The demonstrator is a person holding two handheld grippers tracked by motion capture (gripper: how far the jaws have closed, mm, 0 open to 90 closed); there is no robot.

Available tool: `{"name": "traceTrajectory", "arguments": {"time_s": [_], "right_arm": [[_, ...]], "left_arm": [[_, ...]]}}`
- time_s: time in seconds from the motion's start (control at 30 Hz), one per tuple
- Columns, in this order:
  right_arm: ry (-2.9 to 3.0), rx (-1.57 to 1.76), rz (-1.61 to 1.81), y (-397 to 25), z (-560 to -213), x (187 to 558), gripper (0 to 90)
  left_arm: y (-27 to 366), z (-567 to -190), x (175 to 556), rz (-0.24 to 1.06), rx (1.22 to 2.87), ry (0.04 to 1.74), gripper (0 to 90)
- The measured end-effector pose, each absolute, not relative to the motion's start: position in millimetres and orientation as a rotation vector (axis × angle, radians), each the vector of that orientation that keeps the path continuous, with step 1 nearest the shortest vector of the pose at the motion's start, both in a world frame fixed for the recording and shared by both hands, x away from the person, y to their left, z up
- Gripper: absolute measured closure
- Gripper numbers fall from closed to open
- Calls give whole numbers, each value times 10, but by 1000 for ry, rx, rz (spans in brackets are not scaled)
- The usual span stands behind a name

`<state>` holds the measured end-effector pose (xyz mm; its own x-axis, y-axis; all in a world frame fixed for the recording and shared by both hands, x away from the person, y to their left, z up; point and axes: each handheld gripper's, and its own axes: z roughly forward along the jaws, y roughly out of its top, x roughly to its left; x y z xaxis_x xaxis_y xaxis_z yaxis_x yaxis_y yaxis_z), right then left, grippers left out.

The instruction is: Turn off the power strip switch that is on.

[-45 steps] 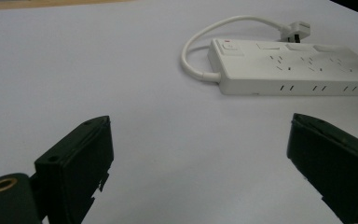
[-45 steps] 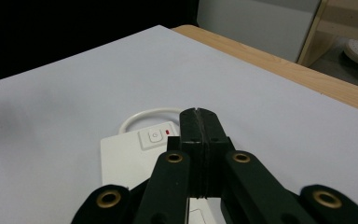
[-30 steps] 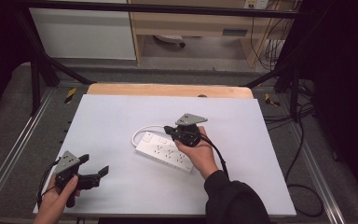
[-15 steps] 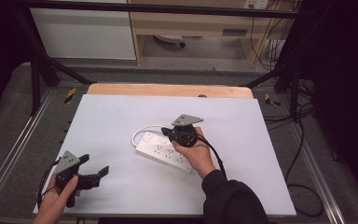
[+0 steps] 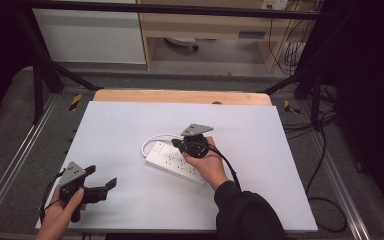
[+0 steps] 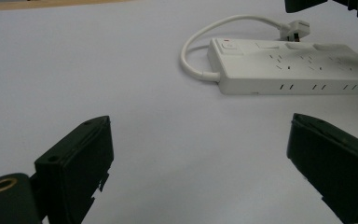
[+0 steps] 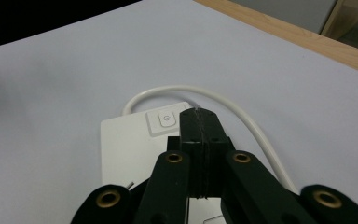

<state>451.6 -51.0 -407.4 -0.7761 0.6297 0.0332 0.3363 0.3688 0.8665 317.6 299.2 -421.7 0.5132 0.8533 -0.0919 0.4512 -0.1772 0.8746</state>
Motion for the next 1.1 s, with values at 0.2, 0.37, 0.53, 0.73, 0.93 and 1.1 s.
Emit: {"name": "traceTrajectory", "arguments": {"time_s": [0.2,0.37,0.53,0.73,0.93,1.1], "right_arm": [[2343,855,1345,-491,-4121,4543,900],[2365,850,1321,-458,-4167,4552,900],[2378,849,1306,-439,-4196,4564,900],[2383,857,1300,-434,-4216,4574,900],[2393,861,1291,-436,-4234,4586,900],[2398,863,1287,-434,-4245,4592,900]], "left_arm": [[2989,-4219,3176,533,1808,1088,71],[2988,-4220,3176,531,1808,1088,71],[2987,-4220,3176,530,1809,1086,71],[2985,-4221,3176,529,1812,1084,71],[2985,-4221,3176,530,1815,1083,71],[2984,-4222,3176,529,1816,1081,71]]}}
